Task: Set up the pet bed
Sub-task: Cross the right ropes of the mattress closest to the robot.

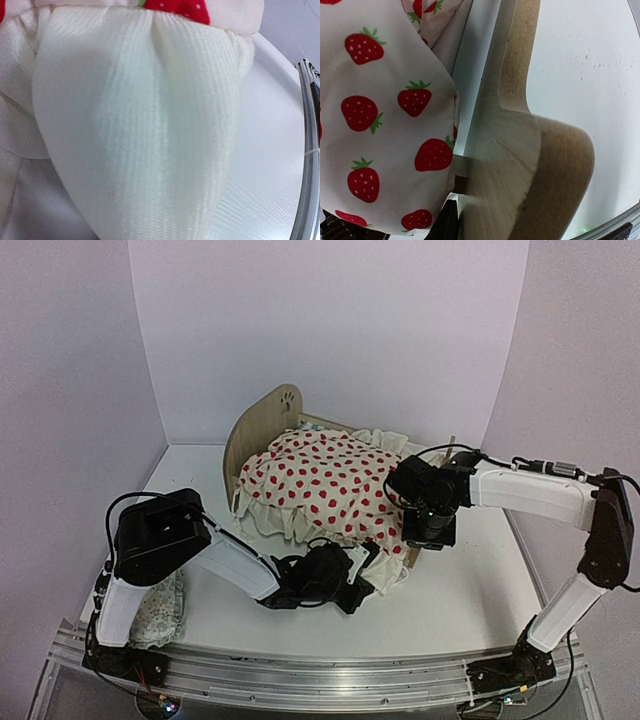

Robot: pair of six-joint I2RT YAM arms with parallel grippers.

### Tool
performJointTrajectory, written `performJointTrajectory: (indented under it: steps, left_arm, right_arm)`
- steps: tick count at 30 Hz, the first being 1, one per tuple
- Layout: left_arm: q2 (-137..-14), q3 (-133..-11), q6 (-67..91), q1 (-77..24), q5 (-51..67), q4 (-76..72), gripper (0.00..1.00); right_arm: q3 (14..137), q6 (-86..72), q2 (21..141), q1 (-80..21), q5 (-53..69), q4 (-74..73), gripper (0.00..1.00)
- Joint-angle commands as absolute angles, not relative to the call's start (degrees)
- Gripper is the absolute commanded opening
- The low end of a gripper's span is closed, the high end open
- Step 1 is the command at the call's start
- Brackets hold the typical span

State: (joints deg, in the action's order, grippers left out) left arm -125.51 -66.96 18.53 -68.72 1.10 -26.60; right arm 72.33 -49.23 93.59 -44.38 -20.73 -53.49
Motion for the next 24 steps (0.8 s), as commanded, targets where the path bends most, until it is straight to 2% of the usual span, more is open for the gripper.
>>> performJointTrajectory:
  steps: [1, 20, 22, 24]
  left_arm:
    - [-121.0, -67.1, 20.8, -69.4, 1.0, -19.4, 0.0]
    - [-118.6, -72.2, 23.3, -69.3, 4.6, -10.7, 0.0]
    - [-118.6, -72.6, 23.5, -69.3, 5.1, -10.4, 0.0]
    - [-118.5, -73.0, 23.8, -69.3, 5.6, -10.1, 0.0]
  right_arm:
    - [71.7, -36.4, 95.8, -45.5, -21.2, -40.9, 0.0]
    - [67.3, -33.8, 97.4, -45.4, -23.1, -39.4, 0.0]
    - [67.1, -33.6, 97.1, -45.4, -22.2, -39.5, 0.04]
    - [67.2, -33.0, 96.3, -45.4, -21.5, -39.6, 0.14]
